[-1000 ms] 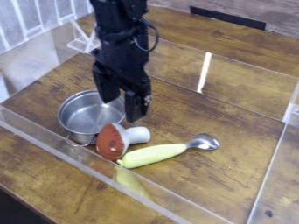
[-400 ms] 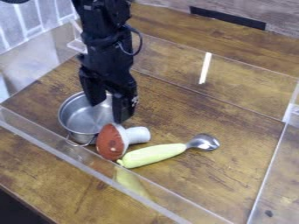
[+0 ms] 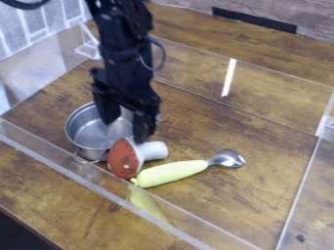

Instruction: Remove the mushroom from the silver pot and put it on the table

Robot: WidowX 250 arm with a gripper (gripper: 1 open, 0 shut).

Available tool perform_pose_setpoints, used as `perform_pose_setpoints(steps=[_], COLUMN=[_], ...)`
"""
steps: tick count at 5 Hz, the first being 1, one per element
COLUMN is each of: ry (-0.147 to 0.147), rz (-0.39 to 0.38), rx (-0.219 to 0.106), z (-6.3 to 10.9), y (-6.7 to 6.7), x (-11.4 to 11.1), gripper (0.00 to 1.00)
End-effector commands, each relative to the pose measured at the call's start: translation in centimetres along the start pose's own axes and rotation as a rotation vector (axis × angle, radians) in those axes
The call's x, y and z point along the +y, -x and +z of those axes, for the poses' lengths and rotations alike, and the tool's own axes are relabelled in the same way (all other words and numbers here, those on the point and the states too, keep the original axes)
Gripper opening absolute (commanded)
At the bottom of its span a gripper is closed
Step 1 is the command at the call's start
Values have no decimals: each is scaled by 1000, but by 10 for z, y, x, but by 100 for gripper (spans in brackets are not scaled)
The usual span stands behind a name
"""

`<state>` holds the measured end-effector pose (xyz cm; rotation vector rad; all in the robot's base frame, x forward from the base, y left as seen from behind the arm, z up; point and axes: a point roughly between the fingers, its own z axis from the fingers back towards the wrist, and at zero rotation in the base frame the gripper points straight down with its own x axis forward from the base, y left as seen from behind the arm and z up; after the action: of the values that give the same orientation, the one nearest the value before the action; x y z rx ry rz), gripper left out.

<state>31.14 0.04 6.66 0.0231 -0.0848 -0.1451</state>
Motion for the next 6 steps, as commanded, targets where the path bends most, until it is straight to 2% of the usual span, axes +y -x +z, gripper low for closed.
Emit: perform_pose_setpoints(steps=[1, 2, 3, 4, 5, 6], ry=[-4, -6, -5, -10, -13, -4], rz=[-18, -2, -5, 1, -1, -24], rx=[-51, -71, -93, -88, -82, -76], z=[12, 21, 35, 42, 41, 34], y=[-2, 8, 11, 2, -5, 4], x=[3, 11, 17, 24, 29, 10], gripper=[100, 100, 100, 100, 100, 100])
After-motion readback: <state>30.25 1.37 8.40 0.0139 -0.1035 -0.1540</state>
